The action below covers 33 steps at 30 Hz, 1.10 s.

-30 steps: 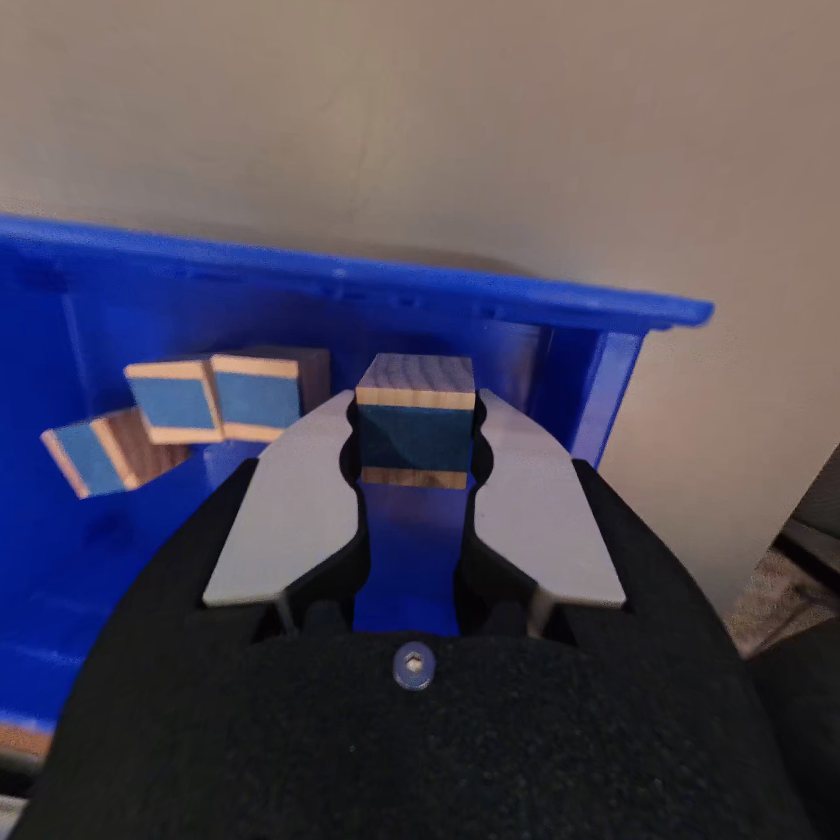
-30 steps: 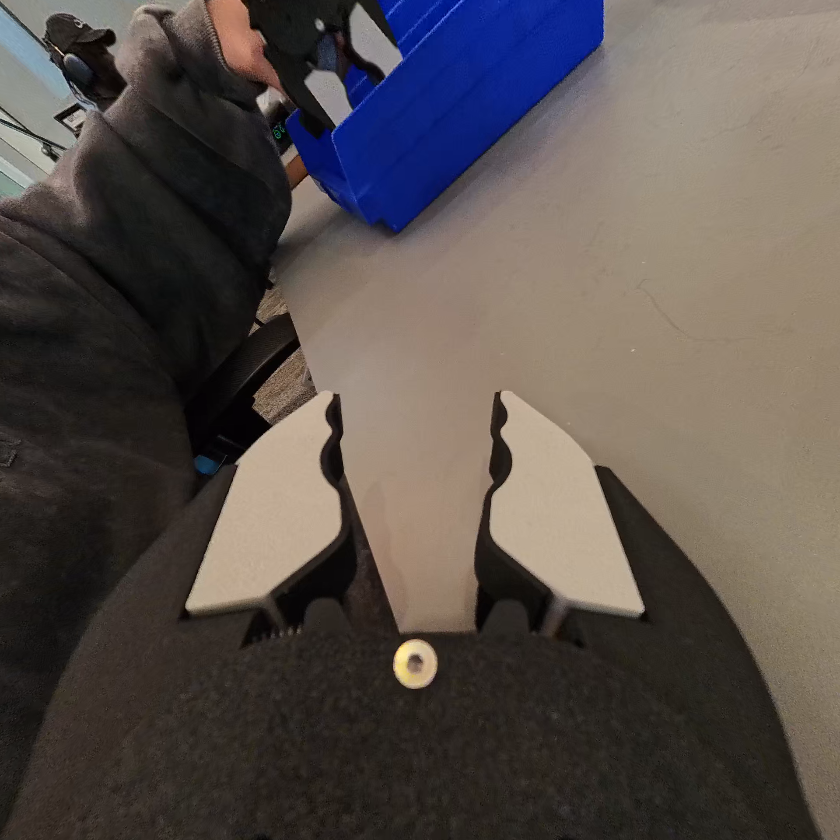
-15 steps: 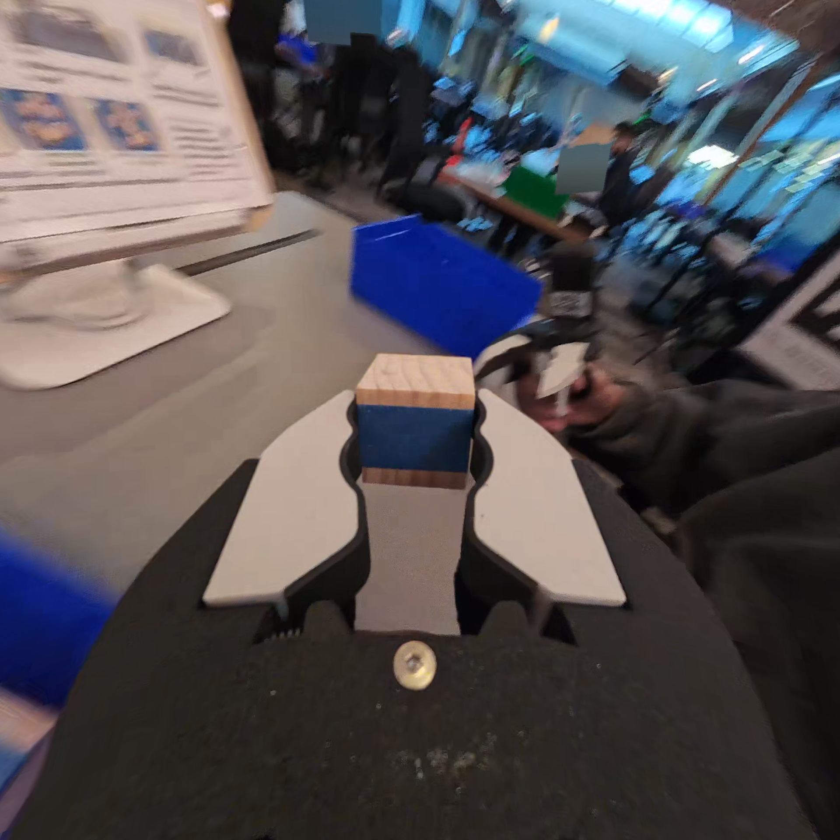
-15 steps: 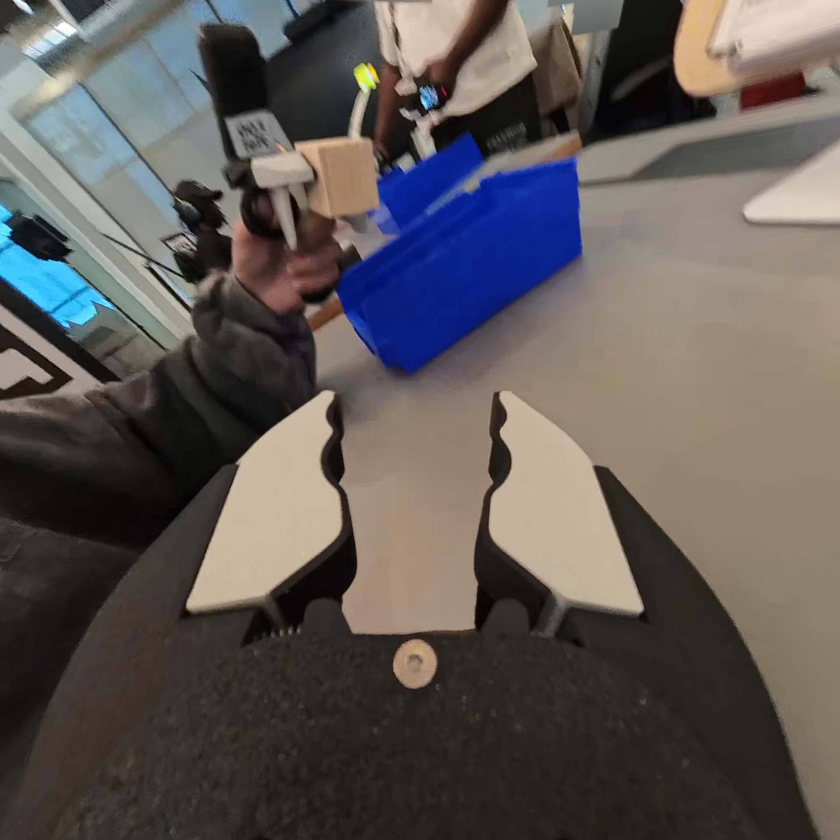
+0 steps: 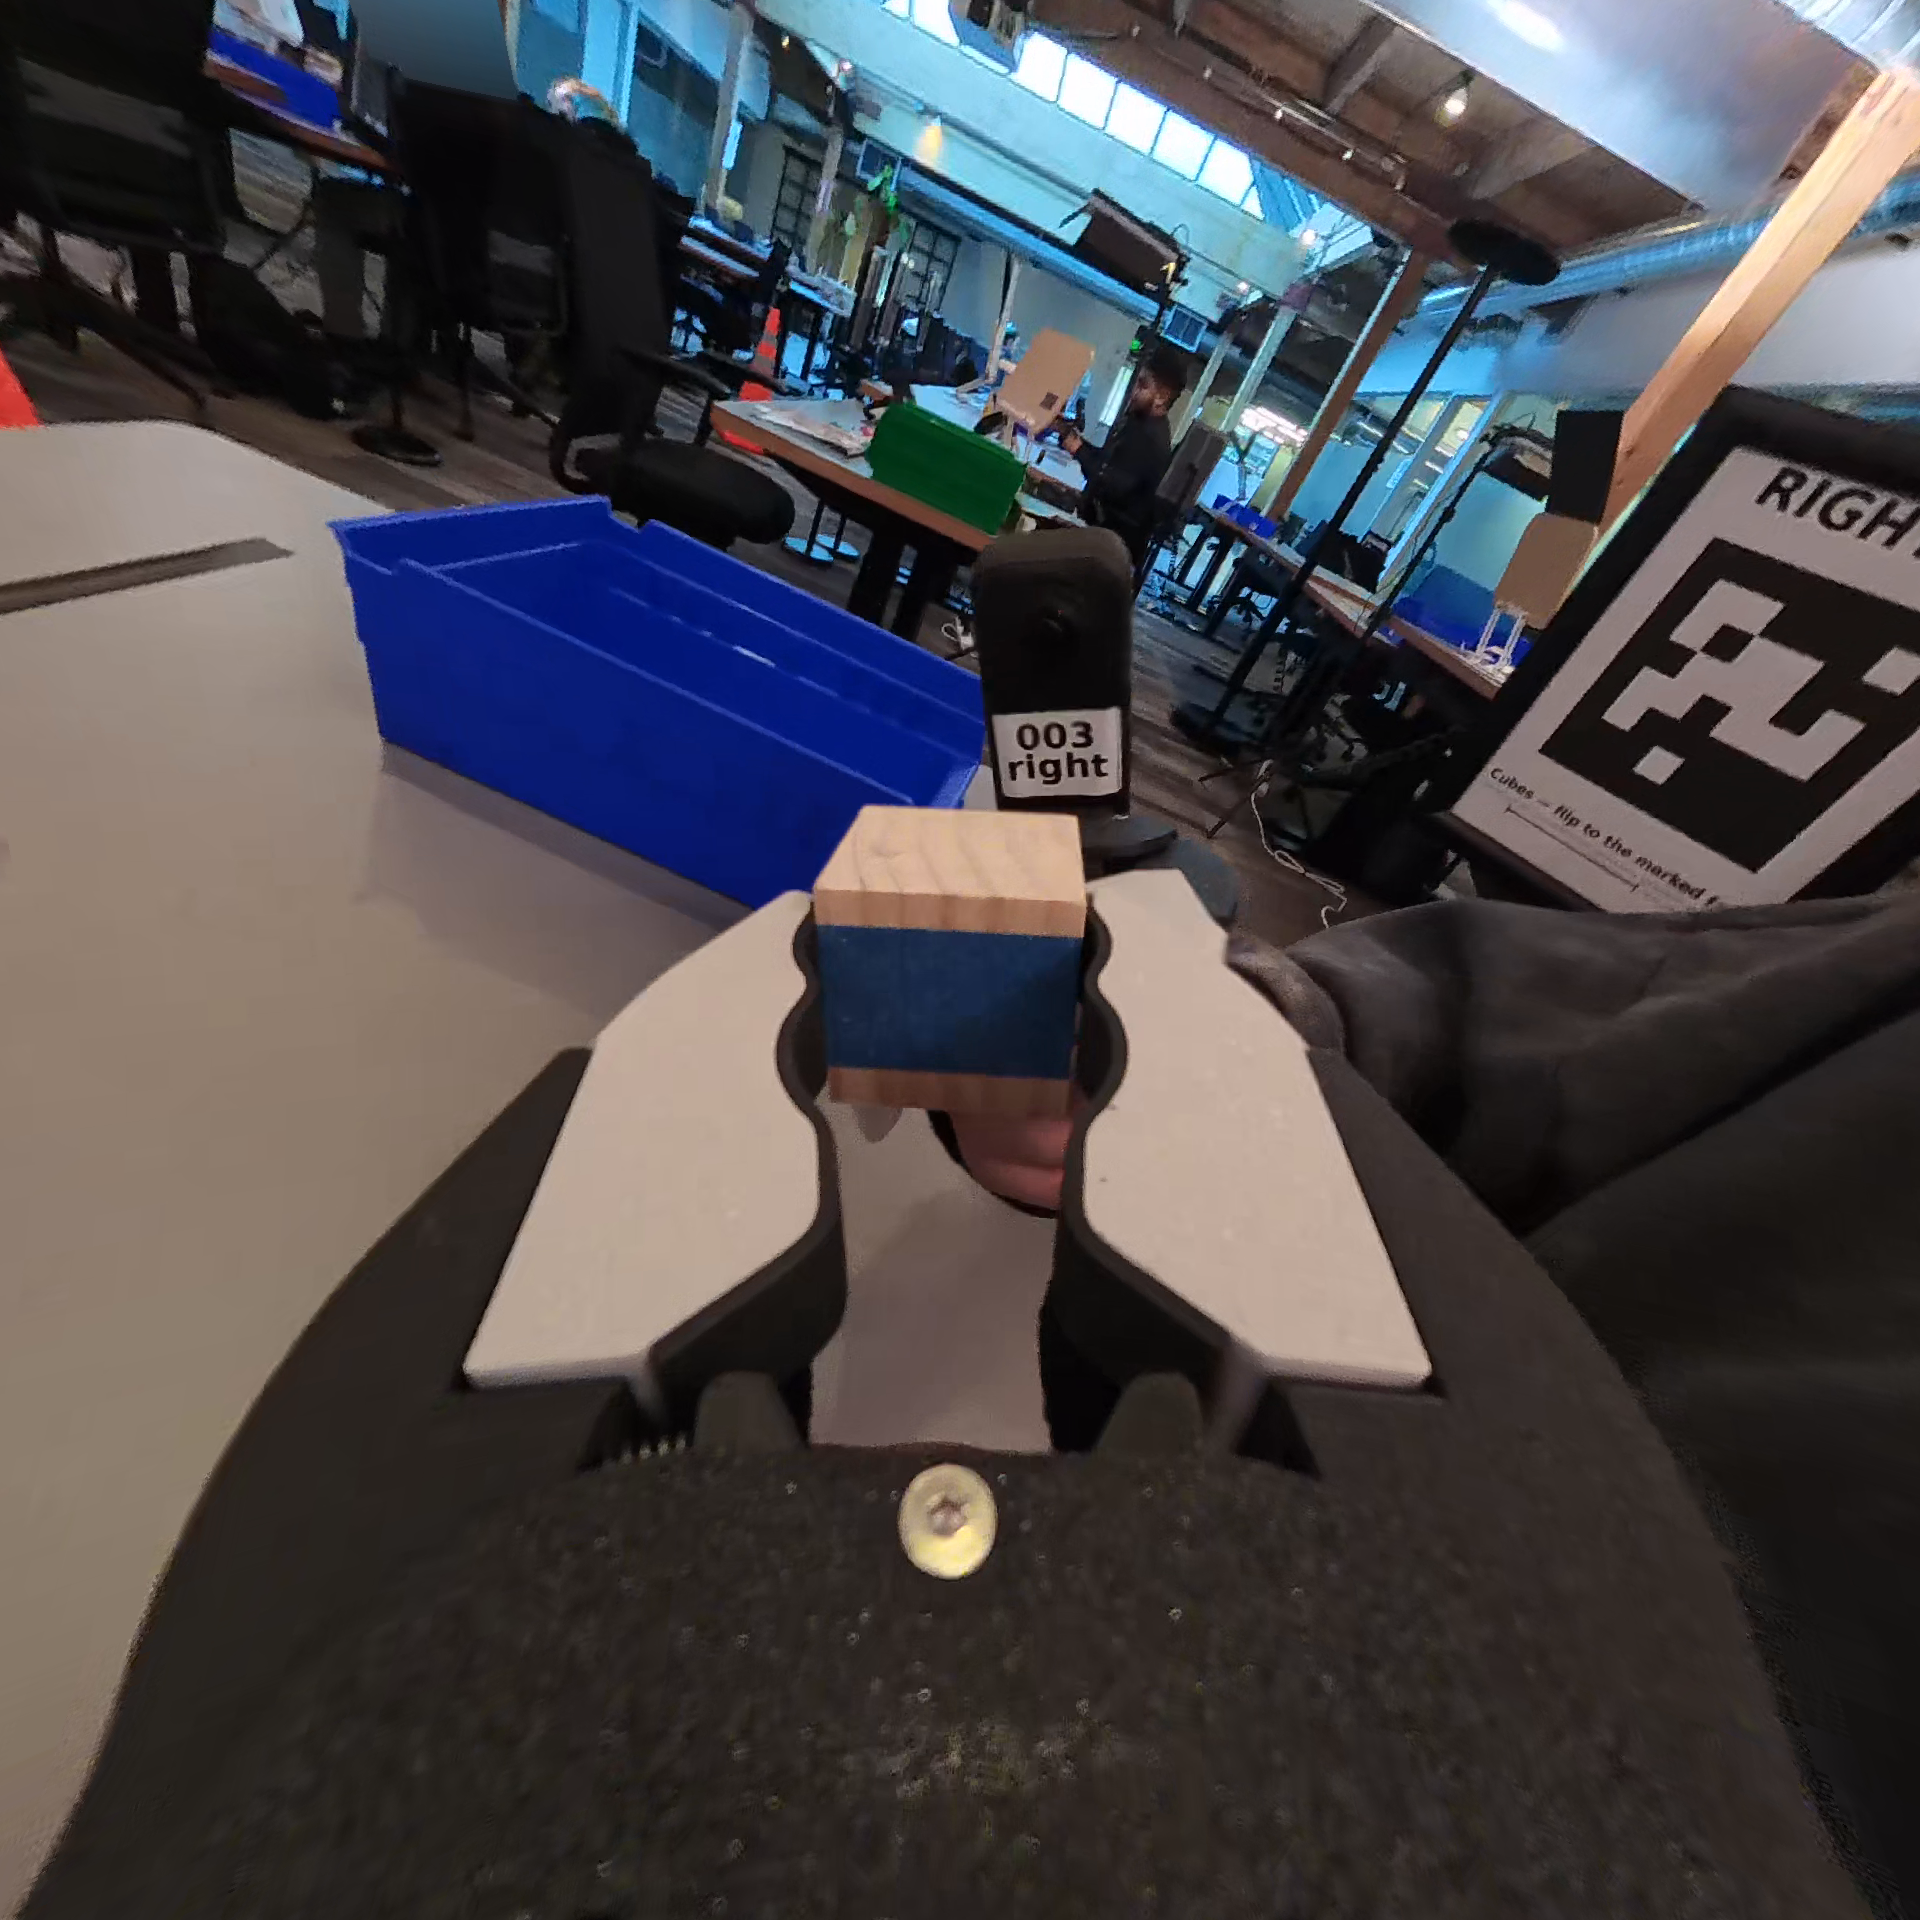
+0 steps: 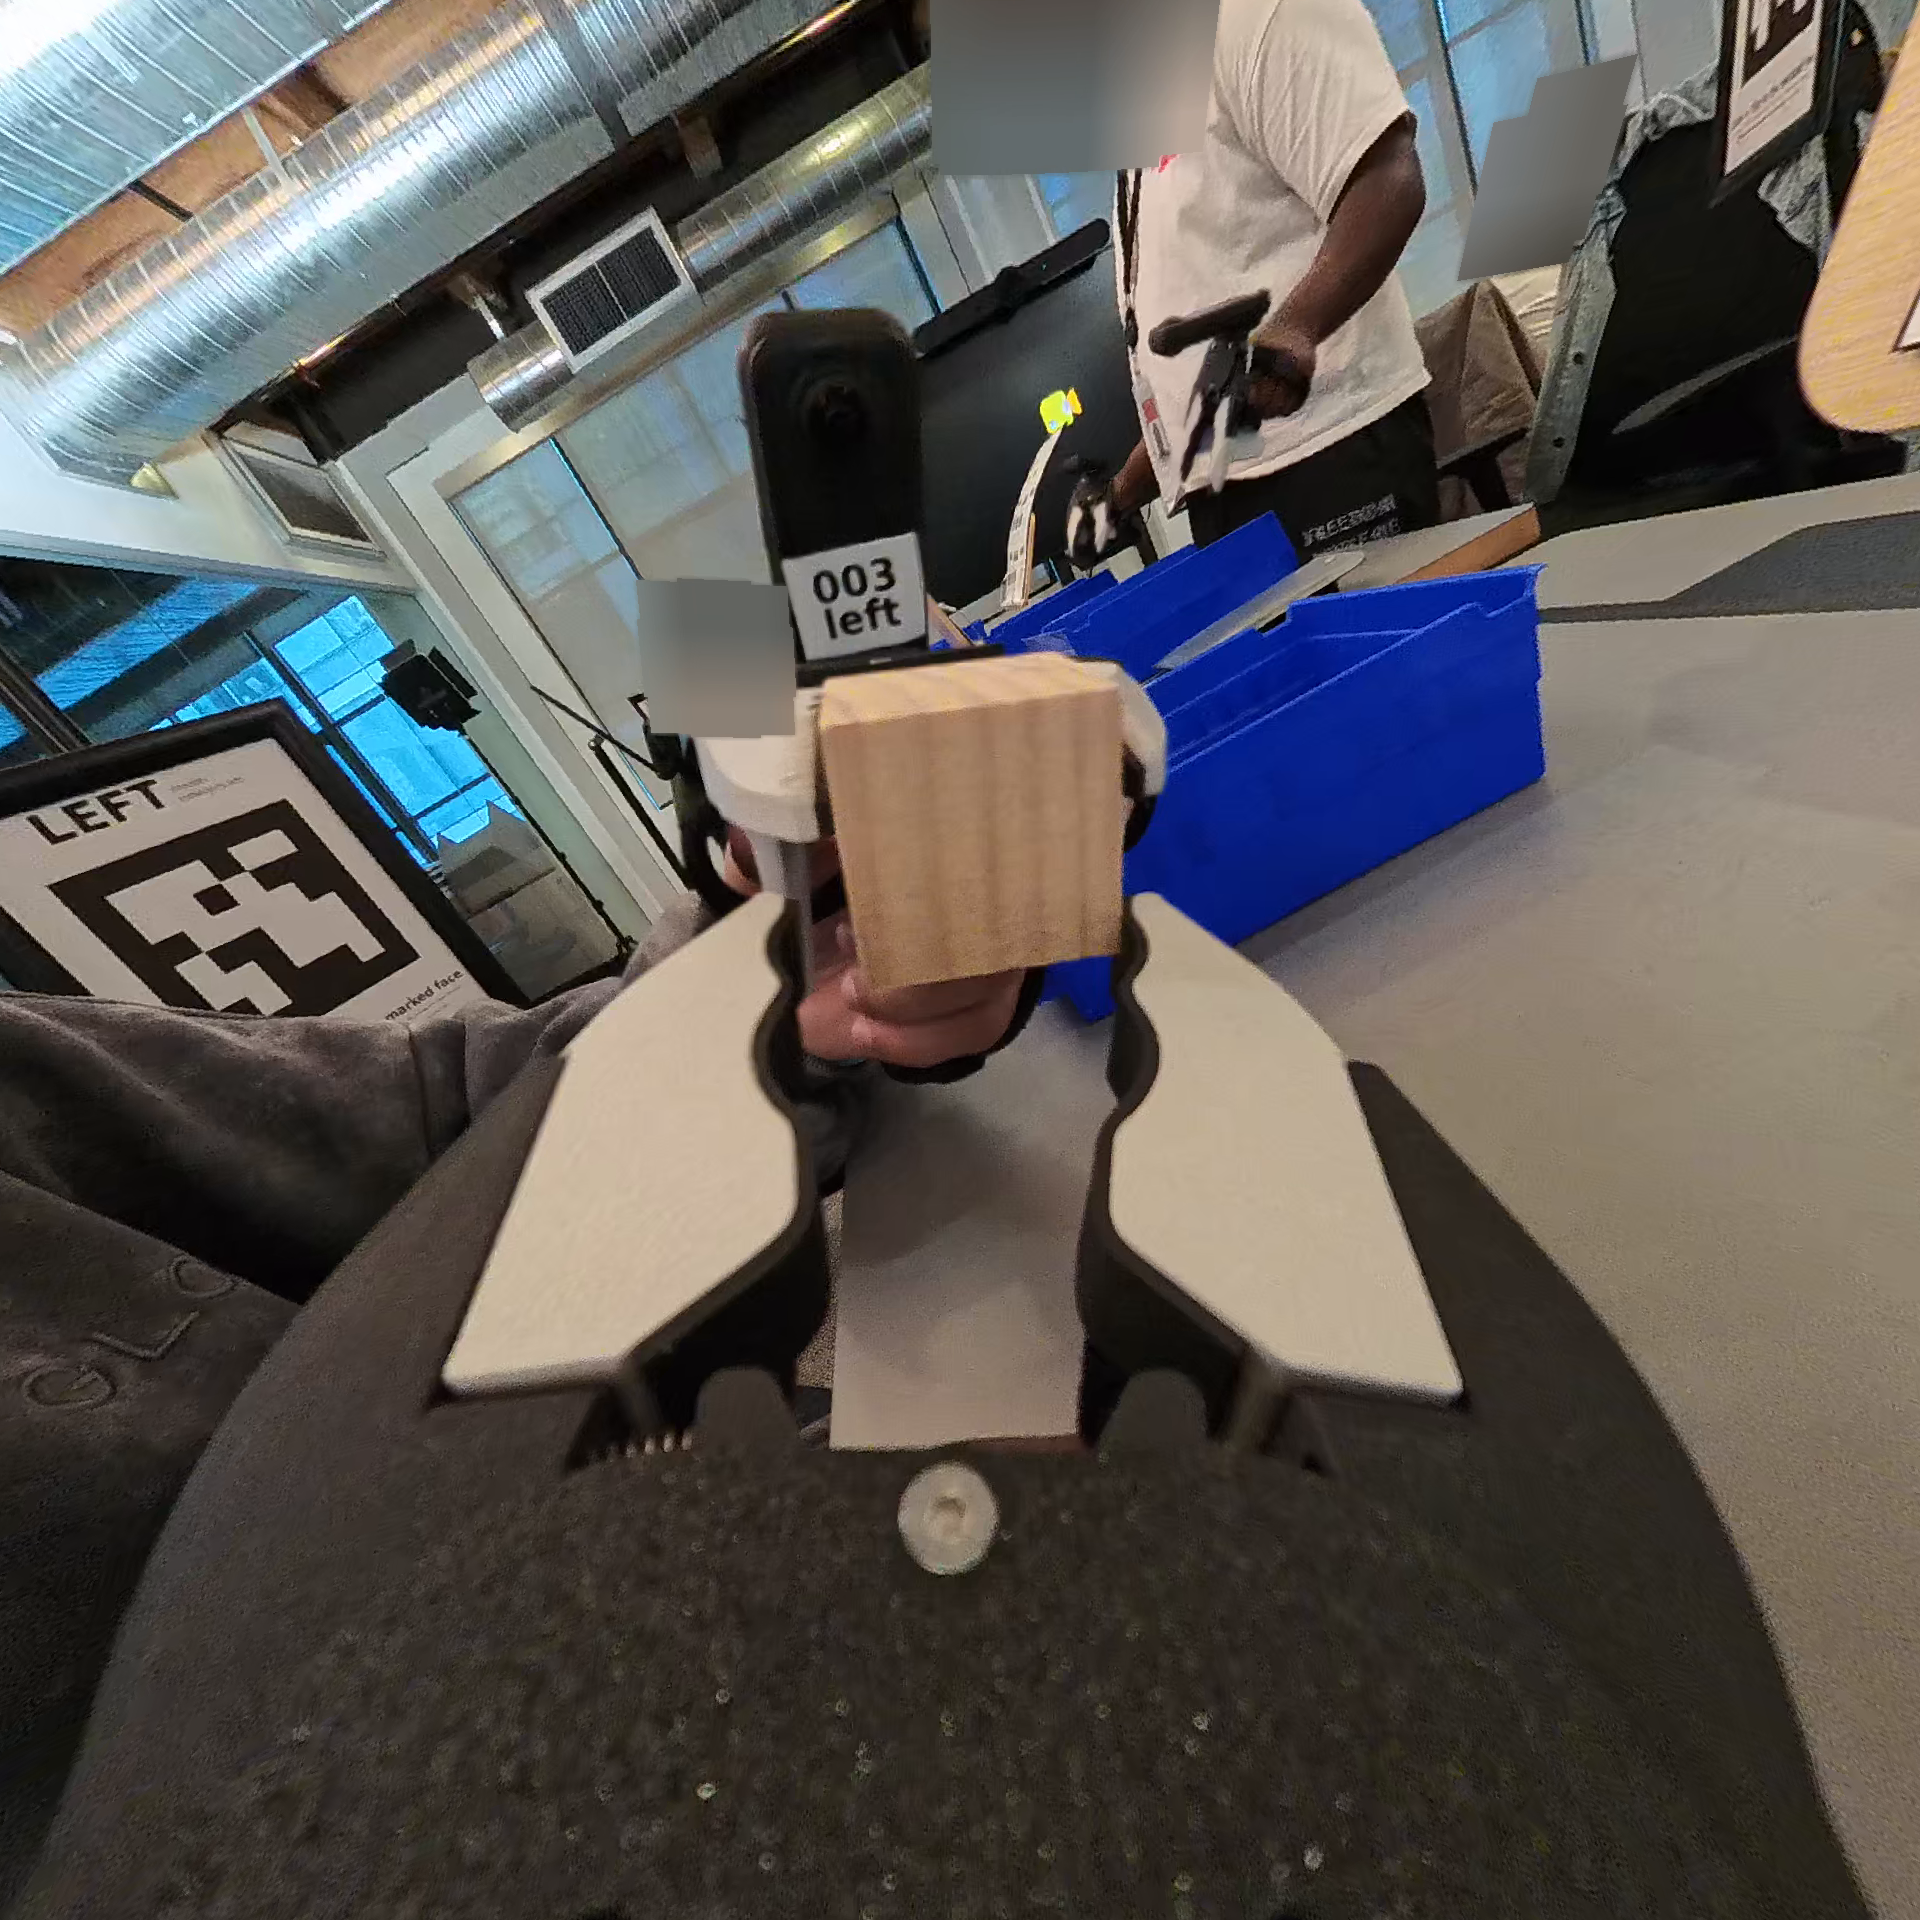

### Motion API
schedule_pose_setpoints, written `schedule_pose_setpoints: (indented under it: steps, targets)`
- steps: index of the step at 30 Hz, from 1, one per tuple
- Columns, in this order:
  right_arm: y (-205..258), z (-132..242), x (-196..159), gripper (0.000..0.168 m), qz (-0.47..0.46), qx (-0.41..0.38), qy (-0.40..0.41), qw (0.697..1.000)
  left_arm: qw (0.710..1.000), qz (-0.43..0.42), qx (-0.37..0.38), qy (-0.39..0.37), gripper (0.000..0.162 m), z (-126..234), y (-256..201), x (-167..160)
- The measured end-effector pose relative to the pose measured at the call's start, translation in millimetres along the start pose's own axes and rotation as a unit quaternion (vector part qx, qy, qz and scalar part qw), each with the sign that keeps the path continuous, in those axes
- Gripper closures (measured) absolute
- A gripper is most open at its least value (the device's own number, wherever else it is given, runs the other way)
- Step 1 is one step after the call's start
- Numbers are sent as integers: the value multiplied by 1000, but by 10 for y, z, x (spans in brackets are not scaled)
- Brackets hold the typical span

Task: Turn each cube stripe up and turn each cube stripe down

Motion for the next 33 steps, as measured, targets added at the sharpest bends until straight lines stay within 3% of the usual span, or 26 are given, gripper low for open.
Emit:
schedule_pose_setpoints:
  steps: [1, 5, 8, 9, 11, 14, 17, 19, 22, 25, 27, 30, 33]
  targets:
    - [1, 26, 9, 121, 0, 2, -2, 1000, 1000, -8, -9, 2, 118, -14, -35, -11]
    - [19, 57, -18, 123, 2, 1, 18, 1000, 1000, 5, -17, 19, 118, 3, -65, -57]
    - [21, 80, -12, 123, 5, -3, 21, 1000, 999, 2, 43, 22, 66, 208, -119, -29]
    - [19, 102, -12, 123, 7, -6, 22, 1000, 996, -10, 83, 27, 63, 323, -128, -56]
    - [1, 157, -3, 123, 14, -20, 21, 999, 977, -40, 207, 40, 64, 600, -52, -210]
    - [-53, 243, 36, 123, 18, -46, 18, 999, 925, -45, 374, 42, 76, 1024, 97, -662]
    - [-103, 376, 185, 123, 41, -96, 25, 994, 912, -56, 399, 71, 83, 1148, 93, -1051]
    - [-146, 620, 513, 123, 89, -177, 26, 980, 908, -76, 403, 84, 83, 1173, 92, -1107]
    - [-356, 1283, 1137, 122, 126, -355, 42, 925, 913, -86, 387, 97, 82, 1112, 84, -1095]
    - [-857, 2104, 1544, 123, 113, -532, 103, 833, 910, -95, 386, 114, 84, 1059, 92, -1141]
    - [-1385, 2610, 1541, 122, 56, -621, 190, 758, 908, -94, 385, 134, 84, 1034, 98, -1206]
    - [-2079, 3008, 1340, 122, -47, -659, 265, 702, 910, -99, 378, 135, 85, 1019, 62, -1204]
    - [-2484, 3092, 1117, 122, -94, -665, 329, 664, 910, -103, 378, 133, 85, 1035, 44, -1174]
Point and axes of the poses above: each gripper's, where its closed fingertips meet, z back along the fingers, x out of its top, y = z × x across the jaws, the point moved 4 cm from there along z, back along the fingers
